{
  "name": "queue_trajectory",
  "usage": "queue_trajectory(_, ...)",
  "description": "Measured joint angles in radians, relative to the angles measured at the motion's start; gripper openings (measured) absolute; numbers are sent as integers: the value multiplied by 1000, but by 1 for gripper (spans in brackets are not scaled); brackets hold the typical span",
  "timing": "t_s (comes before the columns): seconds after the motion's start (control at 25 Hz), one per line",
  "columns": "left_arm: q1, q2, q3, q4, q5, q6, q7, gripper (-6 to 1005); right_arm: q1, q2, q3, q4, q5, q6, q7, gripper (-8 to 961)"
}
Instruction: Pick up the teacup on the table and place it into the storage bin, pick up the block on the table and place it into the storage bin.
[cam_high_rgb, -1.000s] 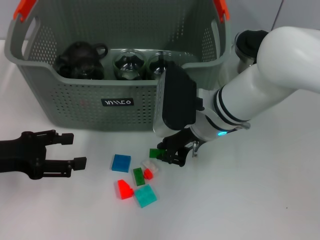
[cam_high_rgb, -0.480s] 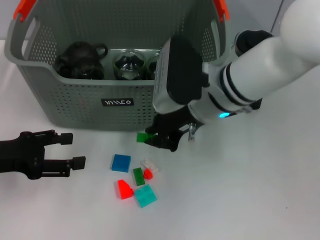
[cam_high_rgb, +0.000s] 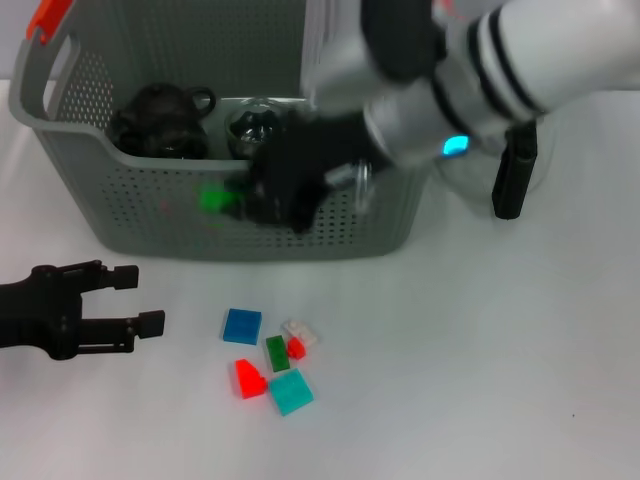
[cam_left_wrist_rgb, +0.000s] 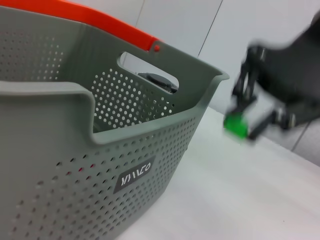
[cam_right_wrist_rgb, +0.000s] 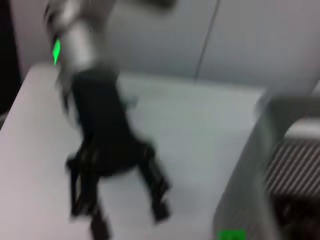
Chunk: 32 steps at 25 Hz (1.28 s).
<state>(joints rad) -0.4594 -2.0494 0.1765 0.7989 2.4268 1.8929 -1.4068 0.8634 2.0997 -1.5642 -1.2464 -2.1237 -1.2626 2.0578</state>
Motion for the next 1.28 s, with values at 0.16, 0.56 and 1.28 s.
queue_trajectory(0.16, 1, -1, -2, -2, 0, 0, 0, 891, 14, -1, 121, -40, 11, 8, -8, 196)
queue_trajectory(0.56, -2, 1, -15, -25, -8, -12, 2, 890, 104, -12, 309, 180, -50, 140, -52, 196)
queue_trajectory(1.28, -28, 15, -13, -9, -15, -43, -105, 891, 75, -1, 315, 119, -60, 234, -1, 626)
